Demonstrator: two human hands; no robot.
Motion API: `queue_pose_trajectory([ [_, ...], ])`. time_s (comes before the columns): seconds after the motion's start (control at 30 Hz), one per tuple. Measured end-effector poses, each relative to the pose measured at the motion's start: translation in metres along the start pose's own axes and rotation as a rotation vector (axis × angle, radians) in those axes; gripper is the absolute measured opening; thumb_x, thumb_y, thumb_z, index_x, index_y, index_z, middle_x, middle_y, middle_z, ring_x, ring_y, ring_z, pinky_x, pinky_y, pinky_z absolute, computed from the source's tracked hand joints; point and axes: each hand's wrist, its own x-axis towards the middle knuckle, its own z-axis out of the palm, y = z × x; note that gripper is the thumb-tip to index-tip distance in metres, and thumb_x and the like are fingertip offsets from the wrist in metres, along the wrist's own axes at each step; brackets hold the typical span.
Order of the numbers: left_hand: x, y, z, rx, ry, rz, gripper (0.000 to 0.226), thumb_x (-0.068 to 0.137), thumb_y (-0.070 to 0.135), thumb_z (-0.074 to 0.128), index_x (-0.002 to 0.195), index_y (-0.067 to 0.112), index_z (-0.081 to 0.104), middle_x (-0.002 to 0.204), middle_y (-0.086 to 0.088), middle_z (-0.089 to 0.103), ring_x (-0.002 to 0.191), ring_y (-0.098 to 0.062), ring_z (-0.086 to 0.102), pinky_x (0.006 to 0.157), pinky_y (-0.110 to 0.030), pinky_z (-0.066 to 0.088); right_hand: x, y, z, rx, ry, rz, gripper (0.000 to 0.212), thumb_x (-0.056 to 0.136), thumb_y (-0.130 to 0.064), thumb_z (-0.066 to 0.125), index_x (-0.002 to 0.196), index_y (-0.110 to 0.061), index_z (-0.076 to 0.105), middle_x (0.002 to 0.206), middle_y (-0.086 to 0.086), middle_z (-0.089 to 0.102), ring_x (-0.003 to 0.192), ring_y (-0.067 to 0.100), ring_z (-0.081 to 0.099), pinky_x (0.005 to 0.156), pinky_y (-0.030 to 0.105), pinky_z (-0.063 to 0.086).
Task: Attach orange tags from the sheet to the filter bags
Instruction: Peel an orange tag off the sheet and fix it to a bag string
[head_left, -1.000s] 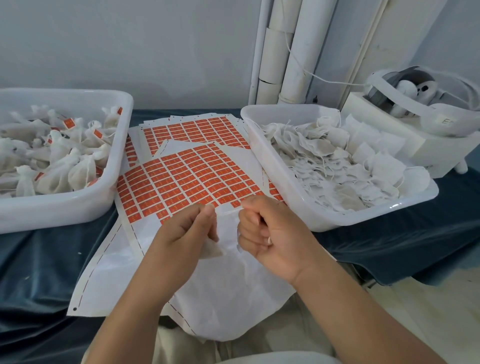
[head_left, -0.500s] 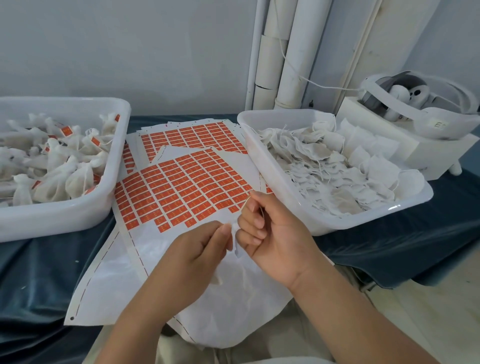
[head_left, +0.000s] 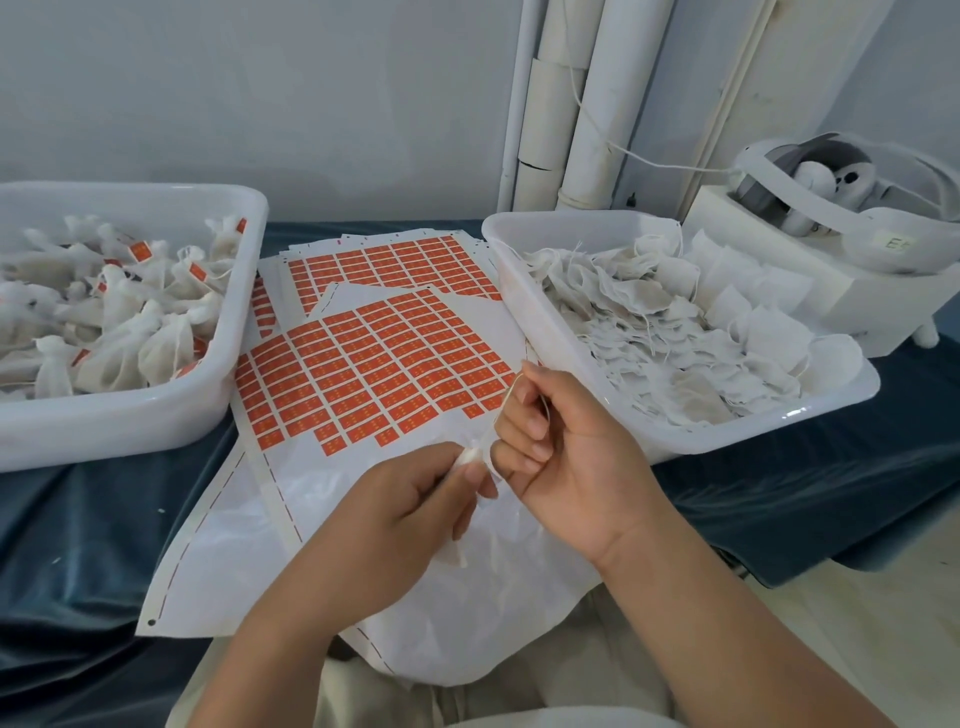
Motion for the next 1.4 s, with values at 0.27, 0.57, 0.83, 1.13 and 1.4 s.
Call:
queue_pose_trajectory([
  [0.27, -0.002, 0.006, -0.006, -0.039, -0.016, 0.016, 0.034, 0.102, 0.056, 0.041, 0.084, 0.047, 0.069, 0.078, 0.013, 0.069, 0.075, -0.009, 0.064, 0.072, -0.014, 0.051, -0.001, -0.005, -0.002, -0.248, -0.017, -0.115, 0.031, 0.107, -0.030, 0.054, 0.083, -0.016, 0.067, 0.068, 0.001, 0.055, 0.054, 0.011, 0.043, 0.054, 0.023, 0.042],
  [0.57, -0.002, 0.012, -0.002, -0.139, 0.122, 0.210, 0.033, 0.105, 0.047, 0.047, 0.111, 0.037, 0.077, 0.147, 0.014, 0.057, 0.144, -0.008, 0.046, 0.108, -0.031, 0.044, -0.007, -0.006, -0.002, -1.106, 0.044, -0.254, 0.027, 0.108, -0.030, 0.046, 0.090, -0.033, 0.066, 0.072, -0.009, 0.060, 0.066, 0.006, 0.057, 0.066, 0.026, 0.049],
  [0.83, -0.006, 0.022, -0.003, -0.303, 0.321, 0.171, 0.028, 0.109, 0.037, 0.051, 0.104, 0.040, 0.079, 0.113, 0.010, 0.077, 0.105, -0.017, 0.073, 0.081, -0.022, 0.059, -0.013, 0.005, 0.009, -1.377, -0.165, -0.201, 0.020, 0.109, -0.038, 0.049, 0.103, -0.052, 0.062, 0.089, -0.028, 0.068, 0.086, -0.004, 0.068, 0.073, 0.009, 0.049],
  [1.13, -0.002, 0.013, -0.005, -0.022, 0.458, 0.078, 0.030, 0.101, 0.050, 0.048, 0.089, 0.044, 0.074, 0.085, 0.010, 0.071, 0.087, -0.012, 0.067, 0.064, -0.022, 0.056, -0.013, -0.002, 0.007, -1.720, -0.085, -0.373, 0.016, 0.106, -0.040, 0.058, 0.094, -0.031, 0.064, 0.073, -0.022, 0.056, 0.072, -0.002, 0.058, 0.067, 0.009, 0.041],
  [1.4, -0.001, 0.000, -0.005, 0.361, 0.330, 0.070, 0.038, 0.094, 0.061, 0.027, 0.074, 0.038, 0.049, 0.064, 0.012, 0.054, 0.063, -0.014, 0.058, 0.058, -0.022, 0.042, -0.020, -0.012, 0.015, -1.955, -0.192, -0.342, 0.020, 0.105, -0.043, 0.057, 0.093, -0.030, 0.064, 0.079, -0.016, 0.057, 0.068, 0.001, 0.051, 0.065, 0.010, 0.033],
])
